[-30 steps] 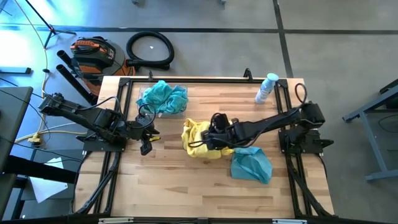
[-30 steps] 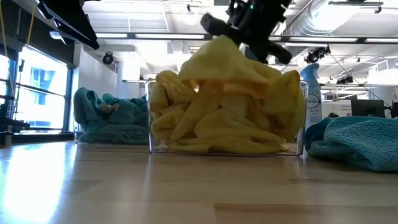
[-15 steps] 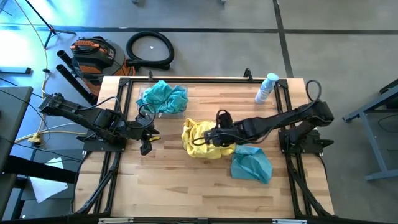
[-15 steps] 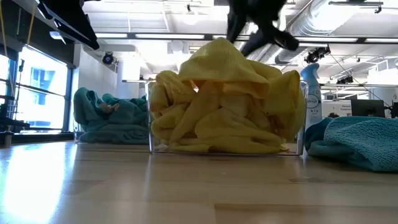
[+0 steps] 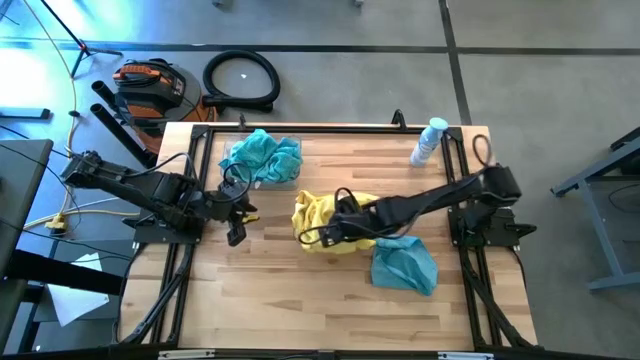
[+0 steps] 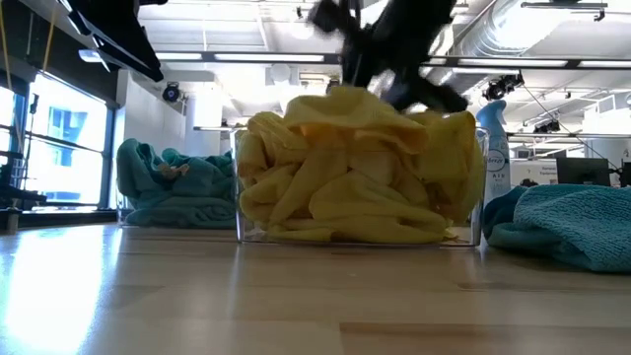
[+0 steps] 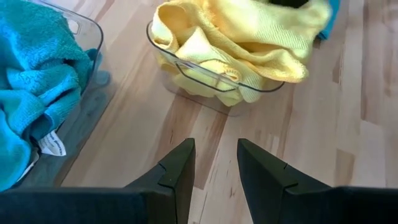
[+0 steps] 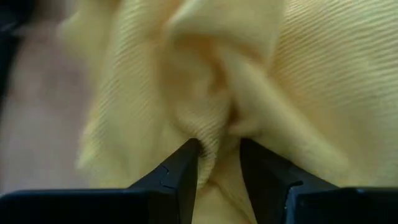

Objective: Sort microfiber towel by color & place in baskets
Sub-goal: Put the yellow towel into the bottom transparent bin

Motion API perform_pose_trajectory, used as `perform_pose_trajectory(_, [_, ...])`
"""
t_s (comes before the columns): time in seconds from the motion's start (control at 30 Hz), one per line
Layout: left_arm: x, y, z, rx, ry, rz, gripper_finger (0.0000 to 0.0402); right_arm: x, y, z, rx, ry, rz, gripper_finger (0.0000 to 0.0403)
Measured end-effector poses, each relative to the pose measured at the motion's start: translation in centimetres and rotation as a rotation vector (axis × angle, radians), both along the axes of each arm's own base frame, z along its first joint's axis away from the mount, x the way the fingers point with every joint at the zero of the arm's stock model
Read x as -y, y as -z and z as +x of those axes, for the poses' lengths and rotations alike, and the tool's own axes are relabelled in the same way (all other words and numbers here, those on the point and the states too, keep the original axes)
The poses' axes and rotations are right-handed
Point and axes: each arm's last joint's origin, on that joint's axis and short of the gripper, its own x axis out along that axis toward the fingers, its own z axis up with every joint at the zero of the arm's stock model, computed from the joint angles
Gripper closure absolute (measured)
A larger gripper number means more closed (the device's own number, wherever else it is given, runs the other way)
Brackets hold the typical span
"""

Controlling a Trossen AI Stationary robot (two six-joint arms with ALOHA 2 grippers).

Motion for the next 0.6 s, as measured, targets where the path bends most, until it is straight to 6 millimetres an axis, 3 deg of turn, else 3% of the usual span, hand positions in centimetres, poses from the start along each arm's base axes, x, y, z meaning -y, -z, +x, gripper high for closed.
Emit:
perform_pose_trajectory(0.17, [-0.1,0.0,0.0,-0.001,-0.005,0.002,0.0291,1.9,3.8,1.6,-0.082,0.122,-0.027,0.0285])
perform_pose_trajectory(0.37, [-0.1,0.0,0.0,-0.005,0.010,-0.017,0.0291,2.6,7.2,2.7,-0.164,0.131,-0.009,0.0285])
perform_pose_trajectory(0.6, [-0.1,0.0,0.0,-0.005,0.006,-0.023,0.0291,2.4,7.0,2.7,-0.151,0.124,0.002,0.0285])
